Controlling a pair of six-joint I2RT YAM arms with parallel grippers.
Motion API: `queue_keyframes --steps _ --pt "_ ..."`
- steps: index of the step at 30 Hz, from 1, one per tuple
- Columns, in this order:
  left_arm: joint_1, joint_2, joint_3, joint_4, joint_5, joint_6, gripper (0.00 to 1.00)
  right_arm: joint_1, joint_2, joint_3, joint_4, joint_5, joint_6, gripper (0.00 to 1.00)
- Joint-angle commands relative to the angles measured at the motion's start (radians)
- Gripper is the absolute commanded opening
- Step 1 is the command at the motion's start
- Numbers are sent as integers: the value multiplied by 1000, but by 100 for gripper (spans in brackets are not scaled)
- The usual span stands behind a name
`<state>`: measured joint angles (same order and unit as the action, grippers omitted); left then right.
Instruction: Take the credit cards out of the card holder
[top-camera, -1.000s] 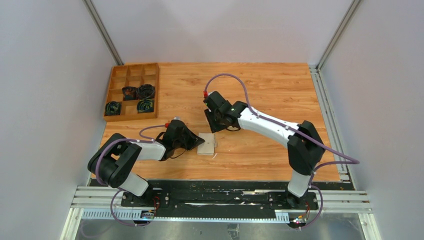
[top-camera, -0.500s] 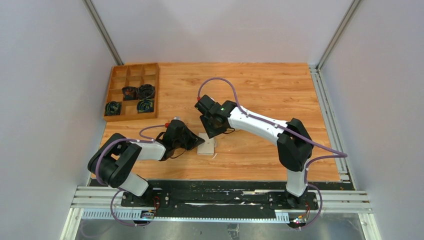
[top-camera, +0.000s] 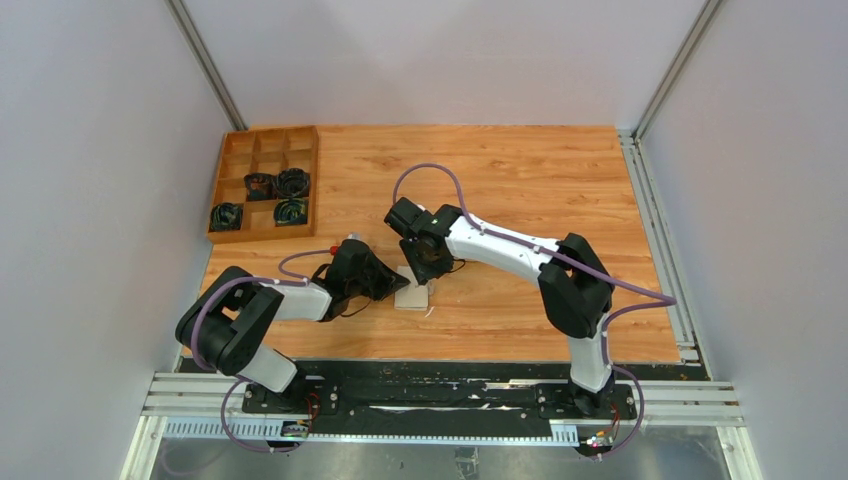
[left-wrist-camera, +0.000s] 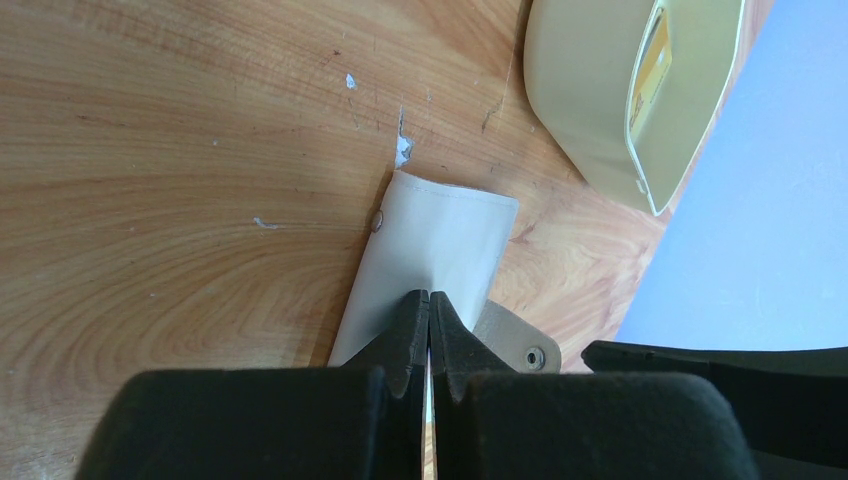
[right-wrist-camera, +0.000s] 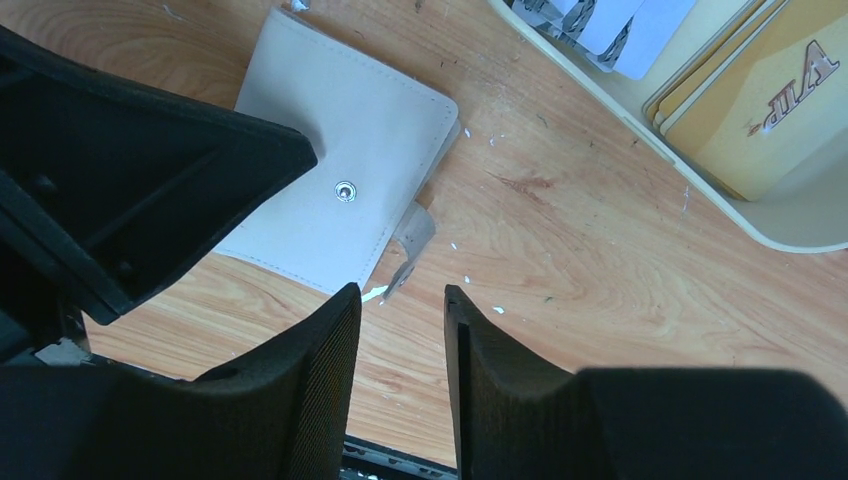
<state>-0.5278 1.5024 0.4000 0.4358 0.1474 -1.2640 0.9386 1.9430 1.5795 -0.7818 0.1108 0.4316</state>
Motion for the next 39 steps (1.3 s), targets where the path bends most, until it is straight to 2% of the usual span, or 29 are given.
queue_keyframes --steps 1,14,20,27,39 --pt "-9 28 -10 -83 -15 31 0 16 31 28 -38 22 19 39" --pt "-9 30 -10 -83 -14 31 0 16 52 27 -24 17 19 29" --pt "-9 30 -7 -83 -15 32 0 16 55 30 -21 19 17 14" --pt "-9 31 -3 -83 -11 35 0 16 55 35 -19 26 14 1" --pt "-8 40 5 -85 0 40 0 16 72 44 36 -31 -2 0"
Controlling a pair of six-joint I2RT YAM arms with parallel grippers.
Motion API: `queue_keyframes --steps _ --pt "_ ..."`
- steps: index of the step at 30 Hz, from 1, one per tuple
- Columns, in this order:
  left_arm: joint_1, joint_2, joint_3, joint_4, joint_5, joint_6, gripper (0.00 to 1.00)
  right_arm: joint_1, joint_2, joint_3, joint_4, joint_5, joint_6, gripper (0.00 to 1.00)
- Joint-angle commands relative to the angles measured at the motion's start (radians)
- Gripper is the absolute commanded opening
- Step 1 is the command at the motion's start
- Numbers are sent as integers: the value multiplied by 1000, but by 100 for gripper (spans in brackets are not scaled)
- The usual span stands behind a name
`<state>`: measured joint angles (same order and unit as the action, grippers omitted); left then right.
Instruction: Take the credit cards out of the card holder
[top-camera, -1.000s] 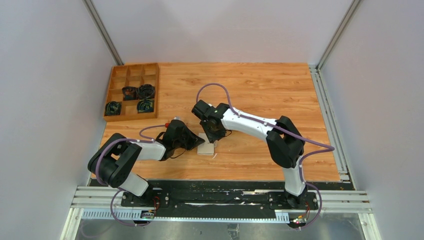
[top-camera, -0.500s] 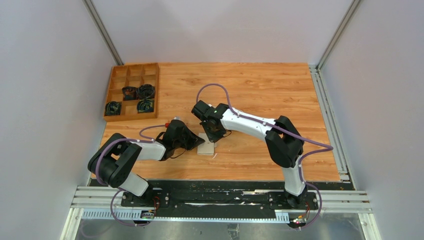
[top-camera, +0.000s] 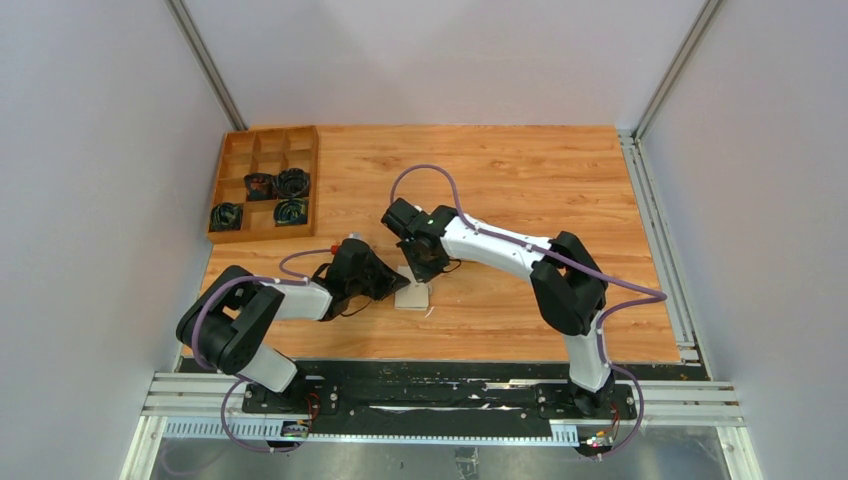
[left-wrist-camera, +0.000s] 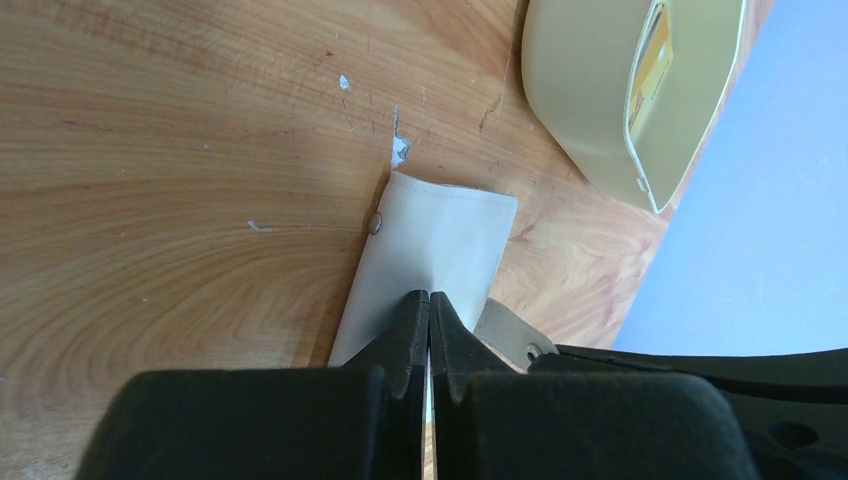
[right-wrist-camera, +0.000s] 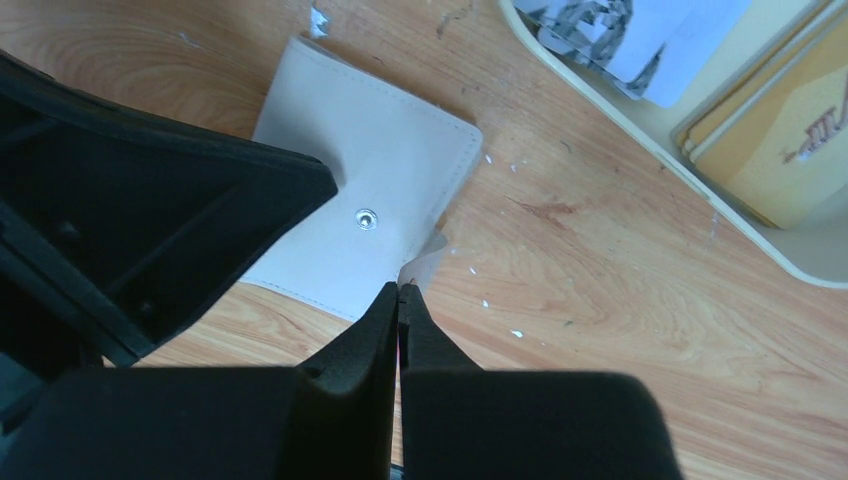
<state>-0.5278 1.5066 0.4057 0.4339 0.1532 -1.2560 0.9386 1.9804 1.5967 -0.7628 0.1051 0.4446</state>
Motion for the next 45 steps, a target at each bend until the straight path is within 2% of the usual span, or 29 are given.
queue_keyframes --steps 1,18,28,45 --pt "-9 36 -1 -83 -6 32 0 16 40 28 23 -34 -14 0" --pt "-8 35 -6 -83 -4 30 0 14 85 -23 108 -67 6 0" --pt "-9 33 -11 -82 -6 28 0 14 104 -45 84 -17 20 0" --pt "-8 41 -6 -83 -5 29 0 22 104 7 0 92 -20 0"
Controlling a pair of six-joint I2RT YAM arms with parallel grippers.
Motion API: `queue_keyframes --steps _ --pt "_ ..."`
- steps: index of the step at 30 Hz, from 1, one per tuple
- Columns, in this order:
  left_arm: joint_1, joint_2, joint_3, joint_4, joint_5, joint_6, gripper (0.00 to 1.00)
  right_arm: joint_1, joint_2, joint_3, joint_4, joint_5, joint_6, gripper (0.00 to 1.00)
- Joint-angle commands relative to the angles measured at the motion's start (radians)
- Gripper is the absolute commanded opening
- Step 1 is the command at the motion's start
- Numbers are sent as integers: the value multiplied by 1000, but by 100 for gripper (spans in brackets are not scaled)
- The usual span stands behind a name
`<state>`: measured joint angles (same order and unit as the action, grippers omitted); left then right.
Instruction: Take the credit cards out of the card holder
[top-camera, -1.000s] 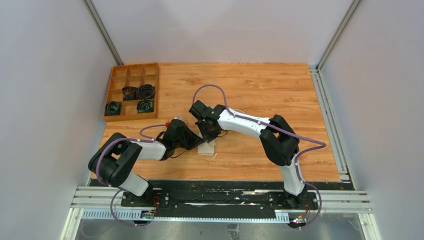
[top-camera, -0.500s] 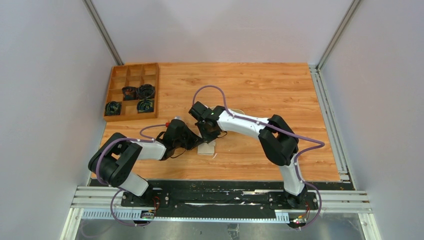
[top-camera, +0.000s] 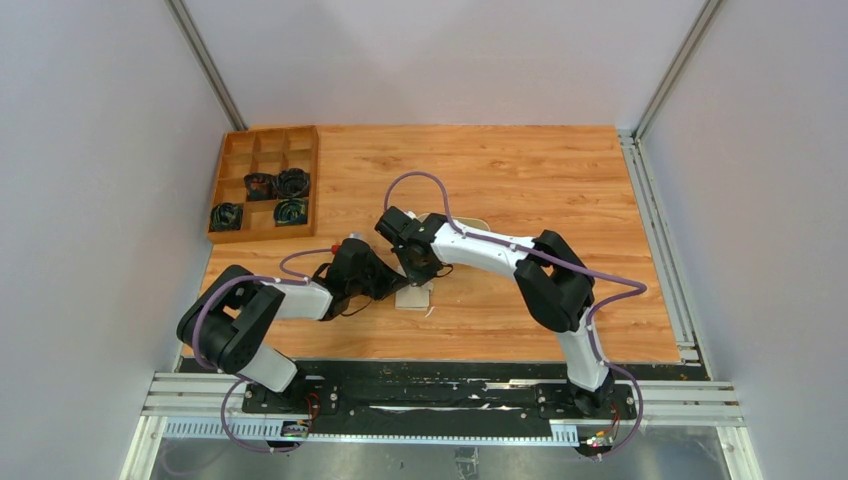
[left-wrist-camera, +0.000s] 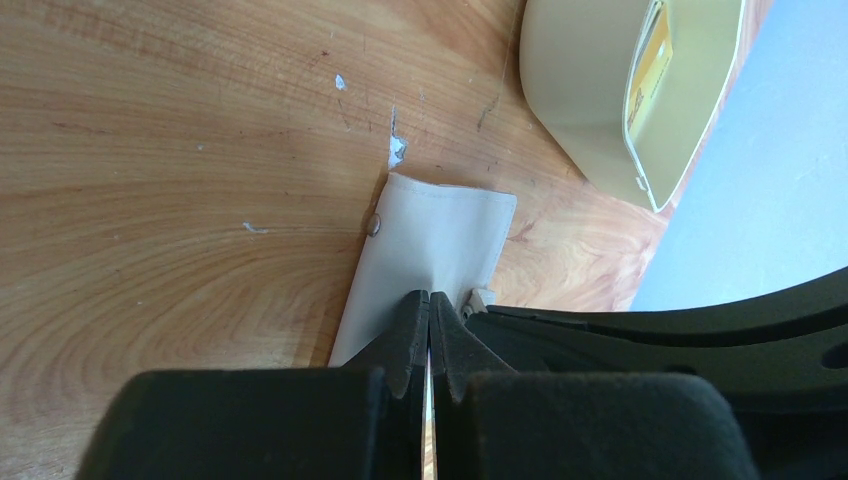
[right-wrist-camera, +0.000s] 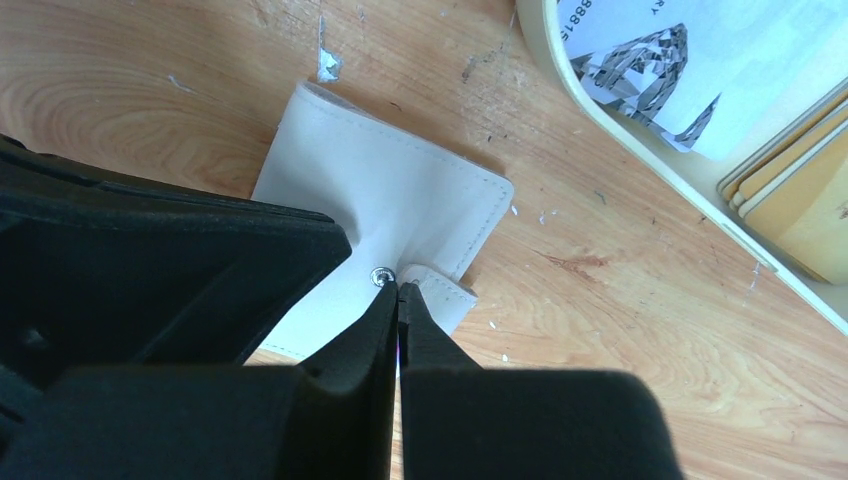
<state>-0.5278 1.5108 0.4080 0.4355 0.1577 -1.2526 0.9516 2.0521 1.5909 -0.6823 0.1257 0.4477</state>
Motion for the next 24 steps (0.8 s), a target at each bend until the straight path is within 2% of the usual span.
queue_keyframes --steps 1,11,16,24 --pt "-9 38 -9 -84 -9 25 0 10 35 14 -82 70 -23 0" --pt "-9 38 -9 -84 -9 25 0 12 8 -32 7 -22 -1 0" --pt "-9 36 -10 -84 -9 25 0 12 7 -47 30 -39 8 14" --pt "-8 30 -14 -84 -9 25 0 10 -26 -62 36 -19 11 24"
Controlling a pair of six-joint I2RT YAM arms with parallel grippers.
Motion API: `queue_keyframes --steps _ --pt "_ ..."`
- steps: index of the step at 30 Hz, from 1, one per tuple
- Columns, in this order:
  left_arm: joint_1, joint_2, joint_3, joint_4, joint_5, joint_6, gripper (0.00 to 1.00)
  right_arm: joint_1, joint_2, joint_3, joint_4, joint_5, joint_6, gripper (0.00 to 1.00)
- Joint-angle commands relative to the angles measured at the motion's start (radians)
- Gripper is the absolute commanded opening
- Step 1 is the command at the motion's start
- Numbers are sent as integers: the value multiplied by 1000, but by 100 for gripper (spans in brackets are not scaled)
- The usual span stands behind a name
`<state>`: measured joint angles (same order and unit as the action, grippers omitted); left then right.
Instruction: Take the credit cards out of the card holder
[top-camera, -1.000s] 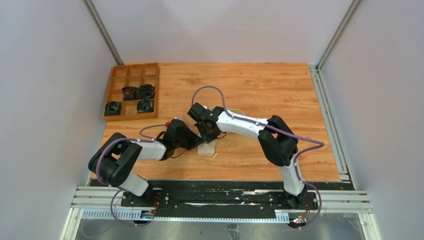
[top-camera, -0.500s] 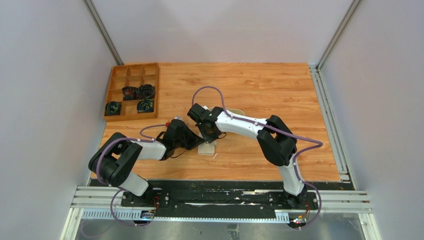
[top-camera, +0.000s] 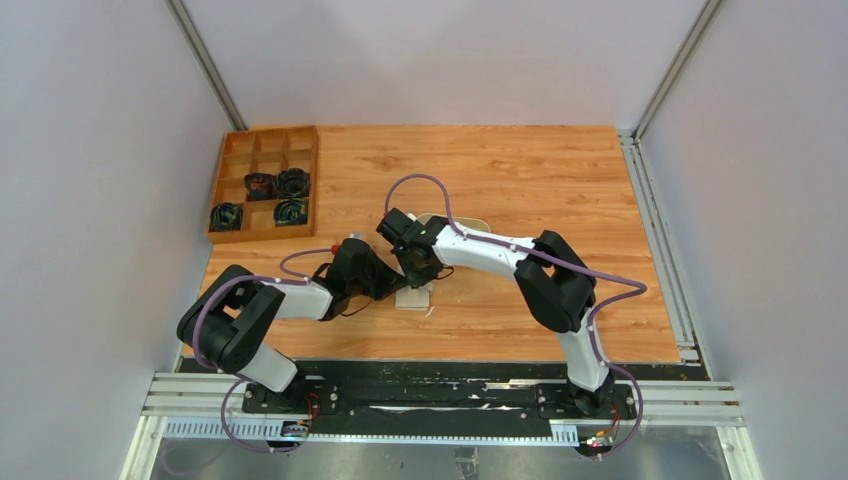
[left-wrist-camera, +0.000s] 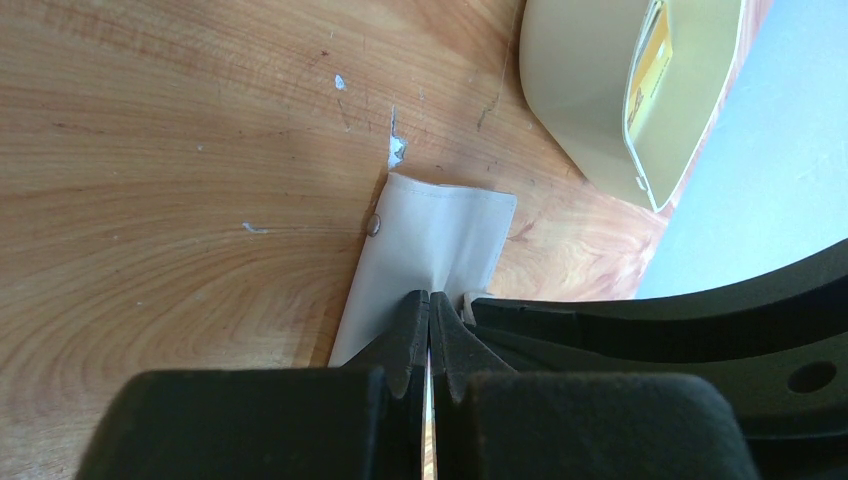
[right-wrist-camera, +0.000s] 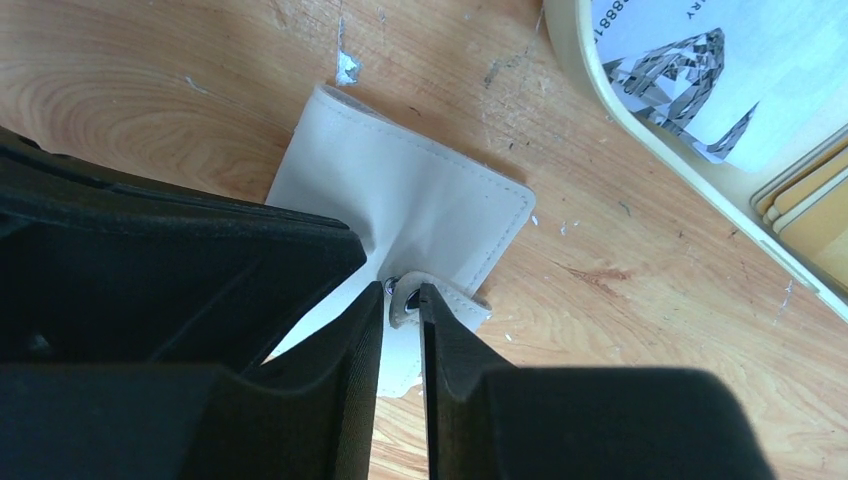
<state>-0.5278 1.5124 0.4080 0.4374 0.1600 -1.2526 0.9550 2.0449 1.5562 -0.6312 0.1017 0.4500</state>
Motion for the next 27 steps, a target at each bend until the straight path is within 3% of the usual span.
queue_keyframes --steps 1,15,27 --pt "-9 27 -15 -86 -11 25 0 7 -21 -27 -13 4 8 25" --pt "-9 26 -14 -86 -12 25 0 7 -63 -52 11 18 16 24" --pt "-8 25 -13 -86 -10 27 0 7 -74 -56 21 15 14 11"
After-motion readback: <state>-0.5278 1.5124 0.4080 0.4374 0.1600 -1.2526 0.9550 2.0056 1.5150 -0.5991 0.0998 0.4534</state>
